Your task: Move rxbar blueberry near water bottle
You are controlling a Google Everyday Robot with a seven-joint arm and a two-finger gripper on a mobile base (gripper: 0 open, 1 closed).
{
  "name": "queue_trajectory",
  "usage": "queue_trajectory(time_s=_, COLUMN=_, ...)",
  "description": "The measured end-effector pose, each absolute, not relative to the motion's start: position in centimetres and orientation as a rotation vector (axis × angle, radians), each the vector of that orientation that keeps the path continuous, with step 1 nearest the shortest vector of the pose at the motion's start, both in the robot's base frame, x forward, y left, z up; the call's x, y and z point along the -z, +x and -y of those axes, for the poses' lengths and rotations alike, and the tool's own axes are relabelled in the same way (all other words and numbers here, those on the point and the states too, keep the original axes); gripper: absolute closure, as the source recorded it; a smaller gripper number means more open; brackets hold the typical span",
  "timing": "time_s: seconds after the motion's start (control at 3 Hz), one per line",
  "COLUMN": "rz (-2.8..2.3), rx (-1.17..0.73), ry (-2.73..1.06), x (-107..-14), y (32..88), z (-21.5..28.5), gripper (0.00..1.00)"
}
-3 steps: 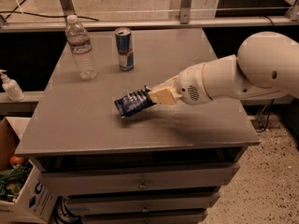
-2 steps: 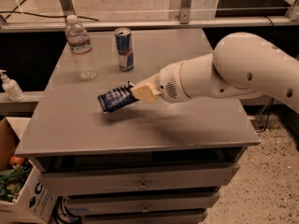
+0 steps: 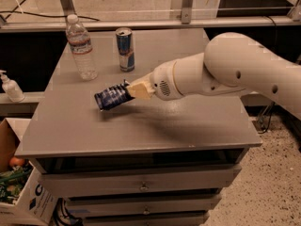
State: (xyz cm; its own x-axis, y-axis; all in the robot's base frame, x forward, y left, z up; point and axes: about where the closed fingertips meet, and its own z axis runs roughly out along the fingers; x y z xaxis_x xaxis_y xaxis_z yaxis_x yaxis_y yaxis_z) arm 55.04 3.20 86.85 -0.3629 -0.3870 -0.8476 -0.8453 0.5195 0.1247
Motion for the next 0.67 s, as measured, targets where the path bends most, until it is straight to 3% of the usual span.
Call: queue_trajectory(time_s=0.67, rz=-1.925, rx=-0.720, ry=-0.998, x=-85.8, y=60.6, z=-6.3, gripper=1.00)
